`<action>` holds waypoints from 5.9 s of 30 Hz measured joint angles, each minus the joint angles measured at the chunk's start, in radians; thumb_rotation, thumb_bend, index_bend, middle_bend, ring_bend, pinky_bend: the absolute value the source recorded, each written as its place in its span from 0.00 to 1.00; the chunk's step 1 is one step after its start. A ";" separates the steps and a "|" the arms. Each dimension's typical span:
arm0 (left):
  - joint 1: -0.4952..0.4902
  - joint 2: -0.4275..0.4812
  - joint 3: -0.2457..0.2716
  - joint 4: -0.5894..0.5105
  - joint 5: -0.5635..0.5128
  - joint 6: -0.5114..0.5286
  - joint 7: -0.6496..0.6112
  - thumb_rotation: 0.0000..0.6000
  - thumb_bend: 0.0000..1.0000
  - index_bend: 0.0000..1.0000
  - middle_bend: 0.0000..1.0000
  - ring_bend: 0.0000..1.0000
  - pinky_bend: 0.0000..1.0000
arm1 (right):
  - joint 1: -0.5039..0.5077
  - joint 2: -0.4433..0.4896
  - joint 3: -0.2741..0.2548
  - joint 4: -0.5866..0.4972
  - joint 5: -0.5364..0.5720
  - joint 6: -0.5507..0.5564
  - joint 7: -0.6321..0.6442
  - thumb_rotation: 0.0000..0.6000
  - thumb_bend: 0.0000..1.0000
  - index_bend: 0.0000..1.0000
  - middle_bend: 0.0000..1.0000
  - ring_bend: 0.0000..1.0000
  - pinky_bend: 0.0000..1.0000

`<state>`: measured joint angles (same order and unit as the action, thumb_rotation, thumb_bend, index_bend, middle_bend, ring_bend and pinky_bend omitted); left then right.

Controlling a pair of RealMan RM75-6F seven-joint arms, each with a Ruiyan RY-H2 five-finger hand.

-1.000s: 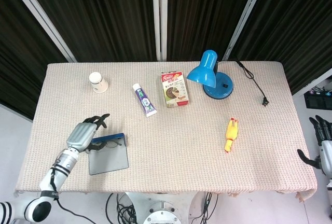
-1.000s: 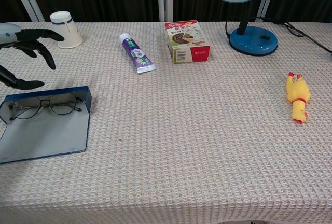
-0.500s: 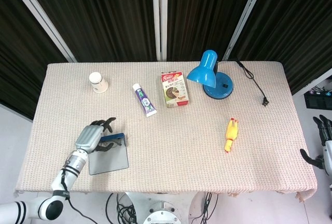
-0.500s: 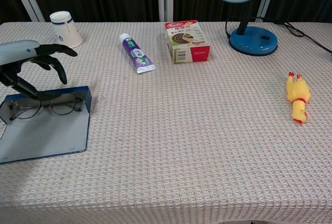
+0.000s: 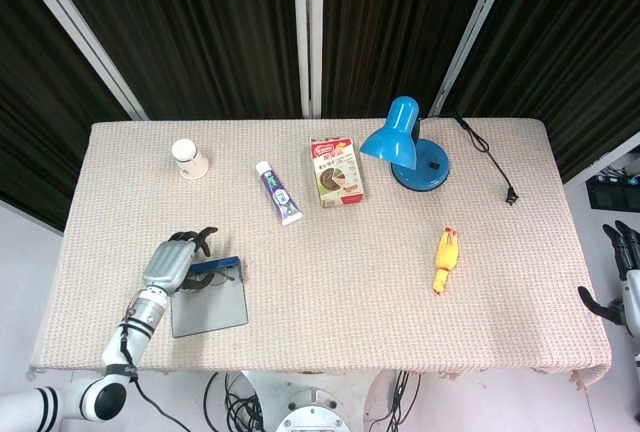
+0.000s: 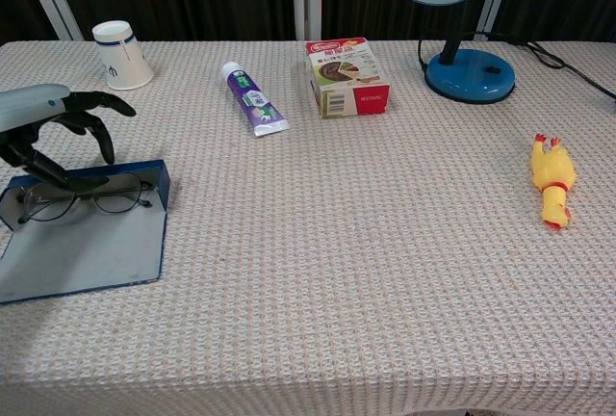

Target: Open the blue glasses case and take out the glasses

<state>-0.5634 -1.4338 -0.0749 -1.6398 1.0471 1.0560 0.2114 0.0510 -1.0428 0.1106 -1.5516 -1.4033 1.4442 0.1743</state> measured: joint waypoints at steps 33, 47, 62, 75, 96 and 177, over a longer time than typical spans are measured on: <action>0.014 -0.051 -0.013 0.081 0.034 0.005 0.063 1.00 0.34 0.19 0.52 0.23 0.18 | 0.009 -0.013 -0.005 0.012 0.013 -0.030 -0.007 1.00 0.18 0.00 0.00 0.00 0.00; 0.021 -0.063 -0.014 0.107 0.098 0.028 0.053 1.00 0.35 0.21 0.56 0.24 0.18 | 0.009 -0.018 -0.005 0.020 0.014 -0.032 -0.002 1.00 0.18 0.00 0.00 0.00 0.00; 0.028 -0.136 0.013 0.263 0.333 0.188 0.124 1.00 0.34 0.23 0.58 0.26 0.18 | 0.012 -0.025 -0.007 0.032 0.017 -0.042 0.006 1.00 0.18 0.00 0.00 0.00 0.00; 0.022 -0.217 0.029 0.443 0.493 0.292 0.191 1.00 0.35 0.23 0.58 0.26 0.18 | 0.013 -0.028 -0.005 0.045 0.024 -0.050 0.018 1.00 0.18 0.00 0.00 0.00 0.00; -0.006 -0.321 0.046 0.707 0.641 0.397 0.156 1.00 0.35 0.22 0.59 0.27 0.18 | 0.014 -0.033 -0.004 0.056 0.030 -0.058 0.024 1.00 0.18 0.00 0.00 0.00 0.00; 0.078 -0.168 -0.047 -0.246 -0.055 0.235 0.411 1.00 0.25 0.13 0.20 0.08 0.18 | -0.002 -0.034 -0.005 0.143 -0.018 -0.020 0.206 1.00 0.18 0.00 0.00 0.00 0.00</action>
<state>-0.4856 -1.6019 -0.1216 -1.8857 0.9920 1.2909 0.6226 0.0489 -1.0770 0.1059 -1.4082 -1.4217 1.4239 0.3802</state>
